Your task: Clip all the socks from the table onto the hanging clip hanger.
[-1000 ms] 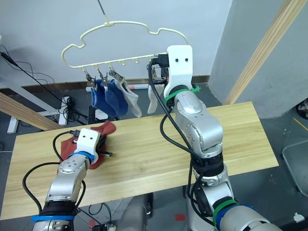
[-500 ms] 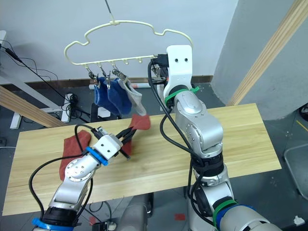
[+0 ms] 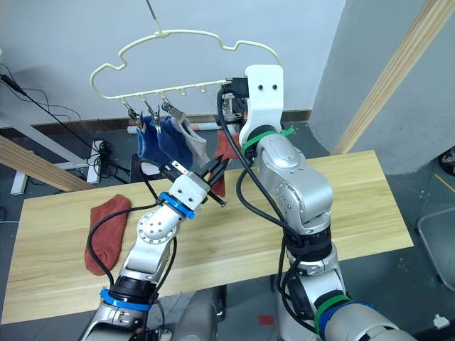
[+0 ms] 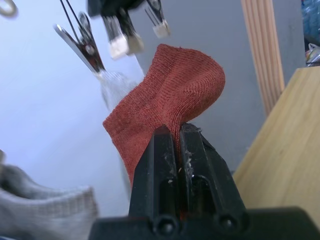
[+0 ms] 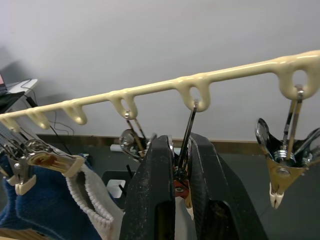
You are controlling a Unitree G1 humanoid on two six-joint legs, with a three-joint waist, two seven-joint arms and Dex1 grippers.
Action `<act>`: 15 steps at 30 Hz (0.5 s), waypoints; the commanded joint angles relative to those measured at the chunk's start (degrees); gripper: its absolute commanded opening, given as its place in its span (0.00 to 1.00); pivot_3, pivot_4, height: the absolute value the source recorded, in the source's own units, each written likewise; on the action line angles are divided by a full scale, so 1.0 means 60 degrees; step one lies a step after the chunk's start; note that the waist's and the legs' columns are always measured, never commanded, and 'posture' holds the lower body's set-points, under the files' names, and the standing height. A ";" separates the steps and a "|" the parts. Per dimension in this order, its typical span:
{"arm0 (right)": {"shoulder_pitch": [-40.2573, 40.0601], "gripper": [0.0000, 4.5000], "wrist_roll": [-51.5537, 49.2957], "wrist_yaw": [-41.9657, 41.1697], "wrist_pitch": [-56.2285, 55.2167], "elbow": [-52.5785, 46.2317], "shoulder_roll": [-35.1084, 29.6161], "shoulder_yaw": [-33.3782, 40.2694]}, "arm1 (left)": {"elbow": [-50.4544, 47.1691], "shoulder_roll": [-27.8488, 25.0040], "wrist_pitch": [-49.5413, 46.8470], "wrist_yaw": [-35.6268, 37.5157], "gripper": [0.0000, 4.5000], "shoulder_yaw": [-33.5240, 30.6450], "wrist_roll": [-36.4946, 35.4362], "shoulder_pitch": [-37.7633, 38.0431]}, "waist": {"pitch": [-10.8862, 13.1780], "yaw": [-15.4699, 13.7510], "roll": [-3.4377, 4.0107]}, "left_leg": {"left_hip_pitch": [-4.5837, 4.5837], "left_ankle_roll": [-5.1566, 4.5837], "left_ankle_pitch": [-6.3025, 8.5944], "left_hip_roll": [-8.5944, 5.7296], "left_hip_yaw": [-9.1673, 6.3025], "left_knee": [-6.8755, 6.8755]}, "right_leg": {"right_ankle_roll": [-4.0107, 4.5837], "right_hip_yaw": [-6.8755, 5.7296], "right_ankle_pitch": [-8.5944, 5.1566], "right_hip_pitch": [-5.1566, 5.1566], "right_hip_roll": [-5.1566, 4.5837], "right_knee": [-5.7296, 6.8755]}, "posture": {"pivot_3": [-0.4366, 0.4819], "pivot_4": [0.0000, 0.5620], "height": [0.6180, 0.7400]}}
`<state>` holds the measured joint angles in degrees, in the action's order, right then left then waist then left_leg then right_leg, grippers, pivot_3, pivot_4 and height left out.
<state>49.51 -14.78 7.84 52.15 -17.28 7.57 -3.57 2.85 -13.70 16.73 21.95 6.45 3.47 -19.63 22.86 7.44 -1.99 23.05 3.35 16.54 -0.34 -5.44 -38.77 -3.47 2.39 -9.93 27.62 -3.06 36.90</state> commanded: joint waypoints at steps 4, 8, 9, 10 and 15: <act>0.0083 0.02 -0.0221 0.0042 -0.0003 -0.0493 0.0563 -0.0030 | -0.0589 0.0386 -0.0612 -0.0093 0.00 -0.0024 -0.0446 -0.0105 | 0.0000 0.0071 0.0000 | 0.0000 0.0000 0.0000 0.0000 -0.0001 -0.0001 | 0.0000 -0.0001 0.0000 0.0000 0.0000 0.0001 | 0.26 0.68 1.00; 0.0047 0.02 -0.0240 0.0032 -0.0010 -0.0512 0.0528 -0.0076 | -0.0763 0.0558 -0.1010 -0.0136 0.00 -0.0176 -0.0690 -0.0240 | 0.0000 0.0084 0.0000 | 0.0000 0.0000 0.0000 0.0000 -0.0001 -0.0002 | 0.0000 0.0000 0.0000 -0.0001 0.0001 0.0002 | 0.26 0.68 1.00; 0.0042 0.02 -0.0238 0.0029 -0.0013 -0.0514 0.0520 -0.0083 | -0.0813 0.0569 -0.1054 -0.0124 0.00 -0.0182 -0.0734 -0.0252 | 0.0000 0.0084 0.0000 | 0.0000 0.0000 0.0000 0.0000 -0.0001 -0.0002 | 0.0000 0.0000 0.0000 -0.0001 0.0001 0.0002 | 0.26 0.68 1.00; 0.0034 0.02 -0.0220 0.0028 -0.0023 -0.0517 0.0504 -0.0098 | -0.0893 0.0600 -0.1171 -0.0127 0.00 -0.0198 -0.0813 -0.0230 | 0.0000 0.0084 0.0000 | 0.0000 0.0000 0.0000 0.0000 0.0000 -0.0002 | 0.0000 0.0000 0.0000 -0.0001 0.0002 0.0002 | 0.26 0.68 1.00; 0.0022 0.02 -0.0147 0.0025 -0.0094 -0.0513 0.0451 -0.0146 | -0.1110 0.0584 -0.1496 -0.0152 0.00 -0.0314 -0.0970 -0.0081 | 0.0000 0.0088 0.0000 | 0.0000 0.0000 0.0000 0.0000 0.0000 -0.0002 | 0.0000 0.0000 0.0000 -0.0001 0.0002 0.0003 | 0.26 0.68 1.00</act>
<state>49.51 -15.27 7.86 52.42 -17.34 7.56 -3.73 -0.97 -10.34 7.66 21.65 5.17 -1.62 -20.78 22.86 7.97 -1.99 23.05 3.35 16.54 -0.34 -5.44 -38.78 -3.47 2.39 -9.93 27.61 -3.05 36.92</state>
